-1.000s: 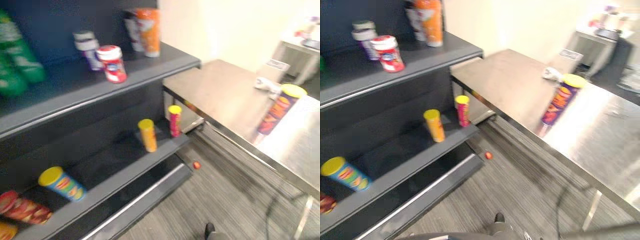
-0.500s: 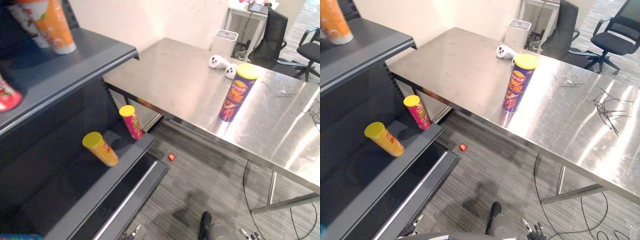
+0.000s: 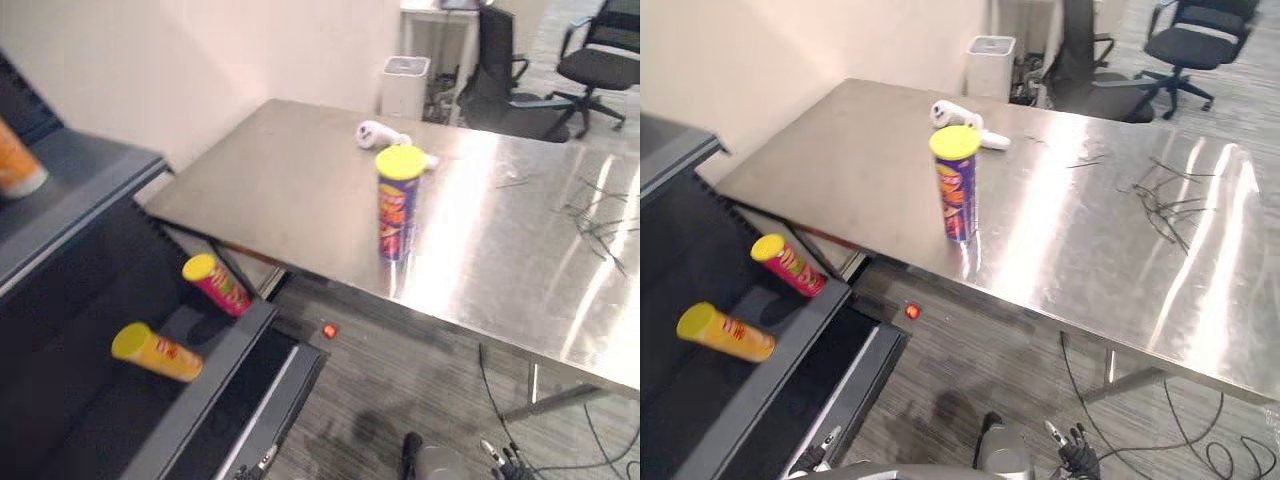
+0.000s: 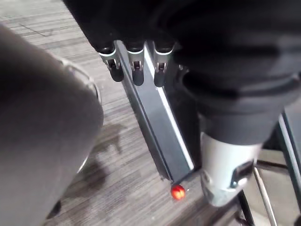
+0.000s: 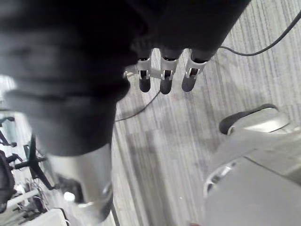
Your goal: Put the gum and the chips on the shelf.
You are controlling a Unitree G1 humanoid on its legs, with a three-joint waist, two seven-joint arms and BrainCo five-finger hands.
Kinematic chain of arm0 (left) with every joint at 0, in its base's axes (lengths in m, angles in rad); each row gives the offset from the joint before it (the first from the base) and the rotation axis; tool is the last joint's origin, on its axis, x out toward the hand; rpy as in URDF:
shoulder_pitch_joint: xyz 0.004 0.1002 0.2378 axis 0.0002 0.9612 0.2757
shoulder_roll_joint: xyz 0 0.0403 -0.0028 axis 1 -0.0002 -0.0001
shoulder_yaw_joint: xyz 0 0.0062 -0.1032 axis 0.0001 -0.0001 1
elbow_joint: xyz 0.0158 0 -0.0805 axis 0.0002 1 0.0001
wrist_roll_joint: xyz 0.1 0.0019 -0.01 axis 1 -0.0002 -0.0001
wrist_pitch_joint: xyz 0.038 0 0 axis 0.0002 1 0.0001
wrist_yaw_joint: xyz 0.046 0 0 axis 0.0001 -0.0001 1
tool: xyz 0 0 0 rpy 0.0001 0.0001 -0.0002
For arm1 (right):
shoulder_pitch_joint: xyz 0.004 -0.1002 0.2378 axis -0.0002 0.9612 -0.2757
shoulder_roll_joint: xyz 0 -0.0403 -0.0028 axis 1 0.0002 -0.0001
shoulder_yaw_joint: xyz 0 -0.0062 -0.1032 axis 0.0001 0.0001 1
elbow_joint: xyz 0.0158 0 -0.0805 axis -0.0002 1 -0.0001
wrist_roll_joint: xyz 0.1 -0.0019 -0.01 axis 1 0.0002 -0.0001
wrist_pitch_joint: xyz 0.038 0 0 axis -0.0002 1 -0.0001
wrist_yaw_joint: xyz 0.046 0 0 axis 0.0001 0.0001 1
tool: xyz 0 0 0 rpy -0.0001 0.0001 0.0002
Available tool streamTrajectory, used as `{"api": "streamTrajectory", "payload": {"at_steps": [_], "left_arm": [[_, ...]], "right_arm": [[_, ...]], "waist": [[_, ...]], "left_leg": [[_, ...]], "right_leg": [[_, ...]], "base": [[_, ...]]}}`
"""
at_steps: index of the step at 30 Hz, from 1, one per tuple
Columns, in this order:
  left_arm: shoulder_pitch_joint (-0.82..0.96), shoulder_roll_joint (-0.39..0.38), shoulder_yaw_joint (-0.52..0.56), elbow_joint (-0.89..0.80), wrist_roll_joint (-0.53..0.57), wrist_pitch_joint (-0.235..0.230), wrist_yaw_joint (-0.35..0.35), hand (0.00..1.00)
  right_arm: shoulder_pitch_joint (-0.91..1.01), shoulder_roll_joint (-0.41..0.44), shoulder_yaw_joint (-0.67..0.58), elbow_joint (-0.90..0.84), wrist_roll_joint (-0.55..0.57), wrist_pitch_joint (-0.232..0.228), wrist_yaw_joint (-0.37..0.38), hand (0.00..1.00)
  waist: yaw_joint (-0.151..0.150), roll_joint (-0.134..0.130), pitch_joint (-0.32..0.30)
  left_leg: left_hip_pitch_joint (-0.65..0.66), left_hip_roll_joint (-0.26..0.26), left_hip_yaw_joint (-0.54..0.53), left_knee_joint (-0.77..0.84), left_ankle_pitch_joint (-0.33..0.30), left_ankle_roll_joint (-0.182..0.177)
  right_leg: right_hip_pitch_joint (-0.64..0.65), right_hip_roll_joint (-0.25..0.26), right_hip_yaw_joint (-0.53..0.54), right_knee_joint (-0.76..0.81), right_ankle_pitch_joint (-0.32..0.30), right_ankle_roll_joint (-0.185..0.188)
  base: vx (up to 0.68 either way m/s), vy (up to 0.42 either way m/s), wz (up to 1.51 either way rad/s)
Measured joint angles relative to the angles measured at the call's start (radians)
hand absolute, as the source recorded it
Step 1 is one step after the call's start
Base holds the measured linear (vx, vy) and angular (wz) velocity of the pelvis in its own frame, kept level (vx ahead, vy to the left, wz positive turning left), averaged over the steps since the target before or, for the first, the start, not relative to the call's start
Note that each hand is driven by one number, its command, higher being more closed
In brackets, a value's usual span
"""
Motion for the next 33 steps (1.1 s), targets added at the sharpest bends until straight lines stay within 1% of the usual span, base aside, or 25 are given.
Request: {"api": "streamTrajectory", "payload": {"at_steps": [1,2,3,5,6,7,9,10,12,14,15,16,17,18,19,20,23,26,29,30,31,32,33], "left_arm": [[0.009,-0.004,0.0,-0.011,-0.019,-0.009,0.0,0.0],[0.014,-0.01,0.008,-0.023,-0.022,-0.011,0.0,0.0],[0.013,-0.013,0.014,-0.024,-0.023,-0.011,0.0,0.0],[0.012,-0.031,0.034,-0.024,-0.026,-0.01,0.002,0.0],[0.014,-0.044,0.053,-0.023,-0.029,-0.01,0.004,0.0],[0.014,-0.048,0.062,-0.022,-0.029,-0.009,0.01,0.0],[0.011,-0.052,0.066,-0.023,-0.03,-0.009,0.01,0.0],[0.012,-0.05,0.066,-0.023,-0.029,-0.01,0.01,0.0],[0.019,-0.047,0.075,-0.018,-0.031,-0.01,0.016,0.0],[0.024,-0.049,0.074,-0.018,-0.03,-0.012,0.016,0.0],[0.025,-0.048,0.073,-0.017,-0.03,-0.013,0.016,0.0],[0.027,-0.052,0.073,-0.017,-0.03,-0.013,0.013,0.0],[0.027,-0.053,0.072,-0.017,-0.03,-0.013,0.01,0.0],[0.029,-0.053,0.071,-0.017,-0.03,-0.014,0.005,0.0],[0.032,-0.052,0.072,-0.016,-0.03,-0.014,-0.003,0.0],[0.032,-0.052,0.072,-0.016,-0.03,-0.014,-0.006,0.0],[0.035,-0.051,0.074,-0.014,-0.03,-0.016,-0.012,0.0],[0.045,-0.047,0.093,-0.015,-0.02,-0.019,-0.028,0.0],[0.056,-0.047,0.119,-0.016,-0.016,-0.018,-0.043,0.0],[0.065,-0.047,0.136,-0.016,-0.015,-0.017,-0.045,0.0],[0.07,-0.046,0.155,-0.016,-0.015,-0.016,-0.048,0.0],[0.072,-0.046,0.16,-0.017,-0.014,-0.016,-0.048,0.0],[0.073,-0.046,0.177,-0.02,-0.013,-0.015,-0.049,0.0]], "right_arm": [[0.001,-0.006,0.007,0.012,0.0,0.001,-0.008,0.0],[0.0,-0.007,0.009,0.011,0.0,0.001,-0.013,0.0],[0.001,-0.007,0.009,0.007,0.0,0.001,-0.013,0.0],[0.005,-0.01,0.011,0.003,0.0,0.001,-0.014,0.0],[0.007,-0.01,0.011,0.003,0.001,0.008,-0.016,0.0],[0.009,0.0,0.016,-0.006,0.0,0.008,-0.014,0.0],[0.016,0.02,0.021,-0.014,0.0,0.009,-0.014,0.0],[0.015,0.032,0.016,-0.014,0.0,0.009,-0.016,0.0],[0.018,0.031,0.018,-0.013,-0.001,0.009,-0.016,0.0],[0.017,0.031,0.018,-0.013,-0.001,0.009,-0.019,0.0],[0.017,0.03,0.018,-0.013,-0.001,0.008,-0.021,0.0],[0.017,0.029,0.017,-0.012,-0.001,0.008,-0.029,0.0],[0.016,0.029,0.017,-0.012,-0.001,0.007,-0.035,0.0],[0.016,0.029,0.017,-0.011,-0.001,0.009,-0.047,0.0],[0.016,0.03,0.014,-0.008,-0.001,0.011,-0.067,0.0],[0.016,0.03,0.007,-0.007,-0.001,0.013,-0.079,0.0],[0.016,0.034,-0.027,0.025,-0.001,0.018,-0.138,0.0],[0.014,0.034,-0.12,0.021,0.012,0.021,-0.211,0.0],[0.009,0.028,-0.187,-0.007,0.051,0.026,-0.268,0.0],[0.005,0.026,-0.229,-0.031,0.074,0.026,-0.298,0.0],[0.002,0.024,-0.278,-0.063,0.102,0.026,-0.324,0.0],[0.001,0.021,-0.301,-0.079,0.124,0.026,-0.335,0.0],[-0.002,0.01,-0.348,-0.116,0.17,0.019,-0.353,0.0]], "waist": [[0.003,0.001,-0.001],[0.009,0.006,-0.003],[0.014,0.012,-0.006],[0.02,0.035,-0.014],[0.024,0.045,-0.025],[0.021,0.048,-0.037],[0.021,0.052,-0.038],[0.022,0.047,-0.04],[0.028,0.042,-0.042],[0.034,0.044,-0.043],[0.043,0.048,-0.048],[0.045,0.044,-0.054],[0.045,0.046,-0.056],[0.045,0.05,-0.059],[0.046,0.044,-0.058],[0.046,0.048,-0.06],[0.049,0.044,-0.065],[0.05,0.037,-0.075],[0.06,0.027,-0.079],[0.061,0.02,-0.083],[0.07,0.014,-0.086],[0.073,0.011,-0.089],[0.074,0.005,-0.094]], "left_leg": [[-0.011,-0.027,-0.002,-0.052,-0.008,0.0],[-0.034,-0.043,-0.021,-0.11,-0.003,0.006],[-0.048,-0.045,-0.027,-0.142,0.009,0.014],[-0.084,-0.048,-0.067,-0.221,0.101,0.028],[-0.082,-0.049,-0.078,-0.242,0.099,0.025],[-0.069,-0.06,-0.075,-0.28,0.097,0.028],[-0.067,-0.071,-0.074,-0.323,0.081,0.042],[-0.062,-0.08,-0.075,-0.343,0.078,0.043],[-0.04,-0.091,-0.074,-0.367,0.078,0.044],[-0.011,-0.098,-0.074,-0.385,0.078,0.044],[0.001,-0.101,-0.073,-0.396,0.077,0.043],[0.001,-0.101,-0.074,-0.402,0.073,0.044],[0.001,-0.101,-0.074,-0.402,0.073,0.043],[0.001,-0.099,-0.075,-0.402,0.069,0.041],[0.001,-0.099,-0.075,-0.402,0.067,0.042],[0.002,-0.1,-0.075,-0.402,0.066,0.042],[0.016,-0.104,-0.073,-0.416,0.066,0.042],[0.022,-0.105,-0.063,-0.419,0.061,0.042],[0.037,-0.103,-0.041,-0.432,0.059,0.041],[0.043,-0.103,-0.031,-0.433,0.056,0.04],[0.051,-0.101,-0.018,-0.433,0.053,0.039],[0.053,-0.1,-0.015,-0.433,0.05,0.039],[0.053,-0.099,-0.014,-0.432,0.048,0.039]], "right_leg": [[0.031,0.009,0.019,-0.015,0.0,0.001],[0.038,0.018,0.04,-0.02,0.001,0.004],[0.036,0.024,0.049,-0.022,0.004,0.008],[0.033,0.047,0.067,-0.032,0.012,0.022],[0.032,0.056,0.084,-0.037,0.016,0.031],[0.036,0.048,0.09,-0.063,0.025,0.045],[0.031,0.042,0.086,-0.078,0.038,0.064],[0.035,0.035,0.082,-0.088,0.049,0.071],[0.059,0.03,0.08,-0.106,0.055,0.078],[0.085,0.028,0.08,-0.122,0.058,0.082],[0.092,0.028,0.082,-0.129,0.058,0.083],[0.092,0.03,0.081,-0.142,0.061,0.085],[0.096,0.031,0.081,-0.147,0.064,0.085],[0.105,0.034,0.08,-0.163,0.072,0.085],[0.112,0.038,0.082,-0.181,0.083,0.085],[0.119,0.039,0.082,-0.19,0.087,0.085],[0.137,0.044,0.083,-0.218,0.099,0.086],[0.139,0.048,0.091,-0.232,0.105,0.087],[0.14,0.05,0.104,-0.236,0.112,0.088],[0.139,0.05,0.112,-0.237,0.112,0.088],[0.14,0.051,0.119,-0.237,0.112,0.088],[0.14,0.051,0.121,-0.238,0.112,0.088],[0.141,0.05,0.121,-0.238,0.112,0.088]], "base": [[0.09,0.016,-0.67],[0.08,0.047,-0.71],[0.07,0.105,-0.66],[0.07,0.141,-0.49],[0.12,0.172,-0.31],[0.12,0.174,-0.2],[0.1,0.167,0.11],[0.07,0.156,0.16],[0.07,0.104,0.07],[0.07,0.056,0.01],[0.03,0.031,-0.02],[0.03,0.026,-0.02],[0.04,0.01,-0.01],[0.04,0.004,-0.05],[0.04,0.003,-0.05],[0.03,0.005,-0.05],[0.01,0.004,-0.01],[0.04,0.005,-0.09],[0.03,0.007,-0.2],[0.04,0.024,-0.31],[0.04,0.023,-0.24],[0.04,0.012,-0.15],[0.02,0.008,-0.05]]}}
